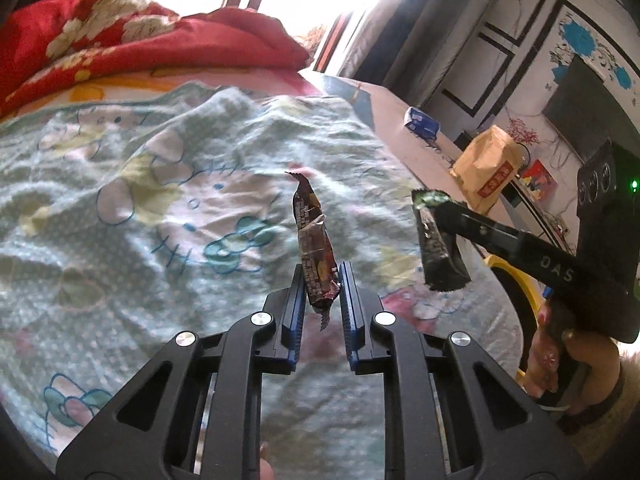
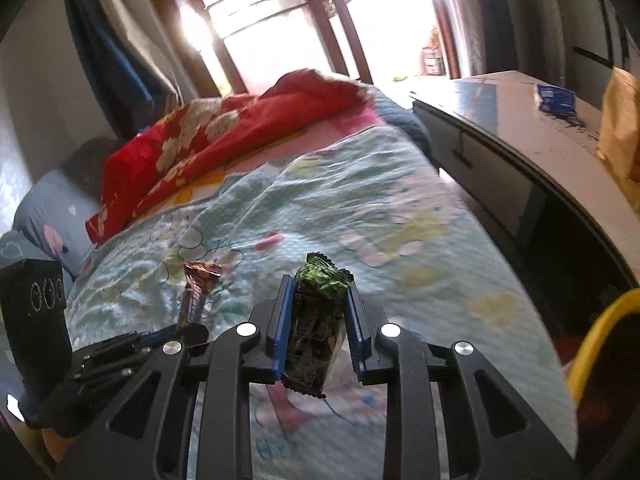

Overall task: Collect trash
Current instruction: 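Grasp the chocolate bar wrapper with the left tool while the right tool grasps the green snack wrapper, then carry the chocolate wrapper and green snack wrapper from the bed over the bin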

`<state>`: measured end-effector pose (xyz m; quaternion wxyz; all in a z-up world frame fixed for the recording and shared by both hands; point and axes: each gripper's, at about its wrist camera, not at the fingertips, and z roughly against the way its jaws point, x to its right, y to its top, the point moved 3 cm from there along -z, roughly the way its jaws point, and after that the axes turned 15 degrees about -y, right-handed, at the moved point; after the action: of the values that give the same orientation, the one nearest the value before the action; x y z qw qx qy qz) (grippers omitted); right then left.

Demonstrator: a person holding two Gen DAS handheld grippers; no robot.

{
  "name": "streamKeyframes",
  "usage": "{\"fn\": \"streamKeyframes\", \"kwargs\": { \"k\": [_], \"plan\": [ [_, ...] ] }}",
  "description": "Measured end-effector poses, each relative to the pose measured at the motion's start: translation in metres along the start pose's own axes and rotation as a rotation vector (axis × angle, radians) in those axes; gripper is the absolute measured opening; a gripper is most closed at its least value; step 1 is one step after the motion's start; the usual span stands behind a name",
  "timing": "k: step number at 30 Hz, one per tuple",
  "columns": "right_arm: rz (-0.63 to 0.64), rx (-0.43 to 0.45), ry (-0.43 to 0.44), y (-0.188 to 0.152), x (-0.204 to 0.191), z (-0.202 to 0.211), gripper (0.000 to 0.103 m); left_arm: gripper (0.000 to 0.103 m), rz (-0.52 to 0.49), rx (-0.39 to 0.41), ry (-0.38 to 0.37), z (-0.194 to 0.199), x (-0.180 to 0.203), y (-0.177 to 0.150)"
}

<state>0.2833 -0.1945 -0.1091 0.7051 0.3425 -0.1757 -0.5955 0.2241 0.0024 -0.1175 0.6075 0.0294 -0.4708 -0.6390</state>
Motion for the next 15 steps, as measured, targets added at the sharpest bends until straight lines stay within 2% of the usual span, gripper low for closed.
{"fn": "streamKeyframes", "kwargs": {
  "k": [7,15],
  "plan": [
    [-0.032,0.051,-0.064,-0.010,0.037,0.034,0.024,0.011,-0.071,0.008,-0.044,0.001,0.040,0.005],
    [-0.052,0.112,-0.117,-0.013,0.062,0.066,0.024,0.011,-0.147,-0.010,-0.084,-0.008,0.080,0.003]
  ]
}}
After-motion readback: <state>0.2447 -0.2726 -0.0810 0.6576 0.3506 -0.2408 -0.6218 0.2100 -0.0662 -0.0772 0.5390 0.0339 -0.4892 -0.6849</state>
